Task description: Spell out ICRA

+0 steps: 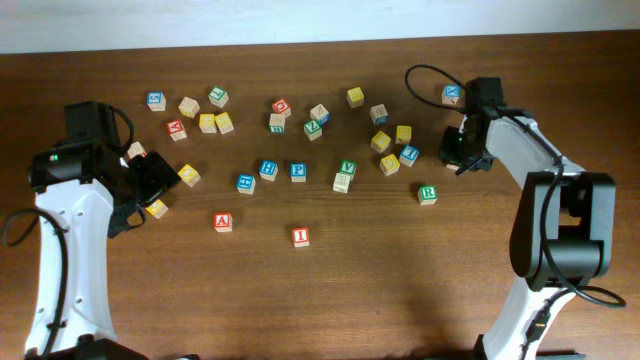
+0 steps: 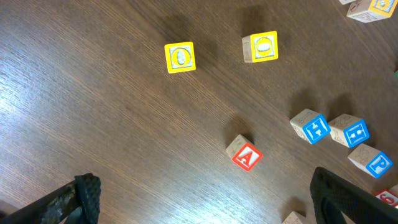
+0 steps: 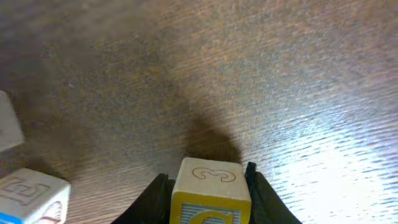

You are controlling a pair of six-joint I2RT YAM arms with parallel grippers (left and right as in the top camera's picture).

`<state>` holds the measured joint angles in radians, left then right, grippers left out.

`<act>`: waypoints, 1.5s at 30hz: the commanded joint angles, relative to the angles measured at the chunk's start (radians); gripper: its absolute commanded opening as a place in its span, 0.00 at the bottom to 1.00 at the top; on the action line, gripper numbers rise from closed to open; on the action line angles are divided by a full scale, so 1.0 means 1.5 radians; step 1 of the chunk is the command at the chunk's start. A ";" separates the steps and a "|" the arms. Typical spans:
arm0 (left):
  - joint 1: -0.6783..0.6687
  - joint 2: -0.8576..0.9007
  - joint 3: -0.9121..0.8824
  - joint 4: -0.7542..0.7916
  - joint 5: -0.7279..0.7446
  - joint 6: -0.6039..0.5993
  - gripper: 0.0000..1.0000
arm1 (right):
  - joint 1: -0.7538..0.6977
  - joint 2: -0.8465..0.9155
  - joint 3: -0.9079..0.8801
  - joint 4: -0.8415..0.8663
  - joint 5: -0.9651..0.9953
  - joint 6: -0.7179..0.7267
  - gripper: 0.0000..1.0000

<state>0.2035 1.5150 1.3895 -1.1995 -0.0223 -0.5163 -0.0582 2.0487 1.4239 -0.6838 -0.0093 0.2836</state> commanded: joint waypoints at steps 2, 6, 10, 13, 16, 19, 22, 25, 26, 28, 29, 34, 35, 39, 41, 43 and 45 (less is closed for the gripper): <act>0.000 0.004 -0.002 0.001 0.001 0.011 0.99 | -0.002 -0.006 0.053 -0.041 -0.004 -0.001 0.22; 0.000 0.004 -0.002 0.001 0.001 0.011 0.99 | 0.001 -0.053 0.129 -0.170 -0.036 -0.012 0.22; -0.001 0.004 -0.002 0.001 0.001 0.011 0.99 | 0.004 -0.108 0.165 -0.329 -0.185 -0.059 0.22; -0.001 0.004 -0.002 0.001 0.001 0.011 0.99 | 0.053 -0.115 0.157 -0.430 -0.240 -0.080 0.23; -0.001 0.004 -0.002 0.001 0.001 0.011 0.99 | 0.182 -0.109 0.090 -0.399 -0.229 -0.074 0.23; -0.001 0.004 -0.002 0.001 0.001 0.011 0.99 | 0.312 -0.099 0.017 -0.296 -0.132 0.050 0.22; 0.000 0.004 -0.002 0.001 0.001 0.011 0.99 | 0.405 -0.093 -0.023 -0.189 -0.072 0.166 0.22; -0.001 0.004 -0.002 0.001 0.001 0.011 0.99 | 0.491 -0.092 -0.060 -0.073 -0.048 0.184 0.23; -0.001 0.004 -0.002 0.001 0.001 0.011 0.99 | 0.506 -0.092 -0.066 -0.063 -0.029 0.184 0.23; -0.001 0.004 -0.002 0.001 0.001 0.011 0.99 | 0.532 -0.087 -0.068 -0.051 0.029 0.186 0.23; -0.001 0.004 -0.002 0.001 0.001 0.011 0.99 | 0.540 -0.081 -0.068 -0.045 0.052 0.186 0.23; -0.001 0.004 -0.002 0.001 0.001 0.011 0.99 | 0.545 -0.041 -0.068 -0.047 0.018 0.186 0.24; 0.000 0.004 -0.002 0.001 0.001 0.011 0.99 | 0.545 -0.040 -0.068 -0.047 0.011 0.186 0.24; -0.001 0.004 -0.002 0.001 0.001 0.011 0.99 | 0.545 -0.040 -0.068 -0.058 -0.039 0.201 0.24; -0.001 0.004 -0.002 0.001 0.001 0.011 0.99 | 0.545 -0.040 -0.068 -0.068 -0.039 0.201 0.24; -0.001 0.004 -0.002 0.001 0.001 0.011 0.99 | 0.545 -0.040 -0.068 -0.067 -0.039 0.201 0.29; -0.001 0.004 -0.002 0.001 0.001 0.011 0.99 | 0.545 -0.040 -0.068 -0.067 -0.039 0.201 0.31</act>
<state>0.2035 1.5150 1.3895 -1.1973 -0.0223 -0.5163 0.7555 1.9759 1.3281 -0.7837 -0.0578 0.5762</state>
